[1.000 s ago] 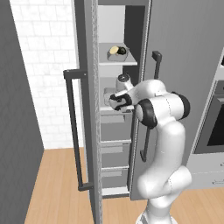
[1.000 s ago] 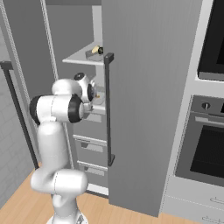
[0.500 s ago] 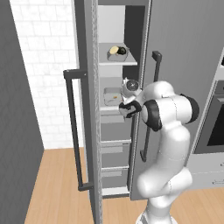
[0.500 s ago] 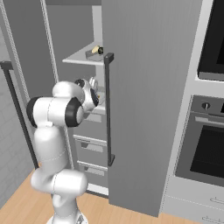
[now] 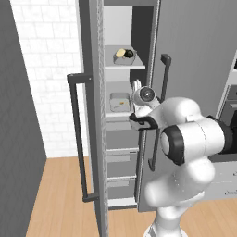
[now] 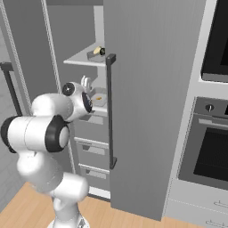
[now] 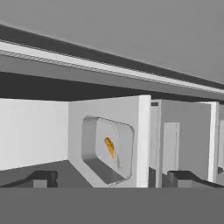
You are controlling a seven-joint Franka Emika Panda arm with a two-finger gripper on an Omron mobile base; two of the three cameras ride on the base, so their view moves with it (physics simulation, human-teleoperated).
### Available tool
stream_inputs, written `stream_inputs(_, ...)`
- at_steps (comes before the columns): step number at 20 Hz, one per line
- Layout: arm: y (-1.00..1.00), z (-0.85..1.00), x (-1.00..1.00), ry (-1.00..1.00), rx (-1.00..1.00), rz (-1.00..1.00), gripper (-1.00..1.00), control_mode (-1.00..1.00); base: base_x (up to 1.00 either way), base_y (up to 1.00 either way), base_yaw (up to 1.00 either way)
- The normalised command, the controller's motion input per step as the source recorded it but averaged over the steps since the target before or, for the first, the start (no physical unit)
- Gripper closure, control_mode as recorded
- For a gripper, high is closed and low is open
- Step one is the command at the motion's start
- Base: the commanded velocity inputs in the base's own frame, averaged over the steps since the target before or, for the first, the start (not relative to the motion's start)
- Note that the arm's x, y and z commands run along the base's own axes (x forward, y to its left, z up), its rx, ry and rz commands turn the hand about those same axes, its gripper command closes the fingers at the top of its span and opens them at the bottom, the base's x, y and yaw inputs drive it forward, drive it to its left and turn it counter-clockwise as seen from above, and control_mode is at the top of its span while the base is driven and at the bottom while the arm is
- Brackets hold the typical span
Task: Take the meat container that has the shrimp and place it on the second highest rack of the freezer. Then take the vegetable container that has the mushroom and cucumber and place it on the highest rack of the freezer.
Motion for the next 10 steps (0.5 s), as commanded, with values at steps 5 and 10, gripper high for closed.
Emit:
stream_inputs(5,0.10,0.67,-1.00,0.01,0.00,0.00,-1.00,-1.00,0.00,0.00,0.00)
stream_inputs(10,-0.30,0.90,-1.00,0.01,0.04,-0.01,-1.00,-1.00,0.00,0.00,0.00)
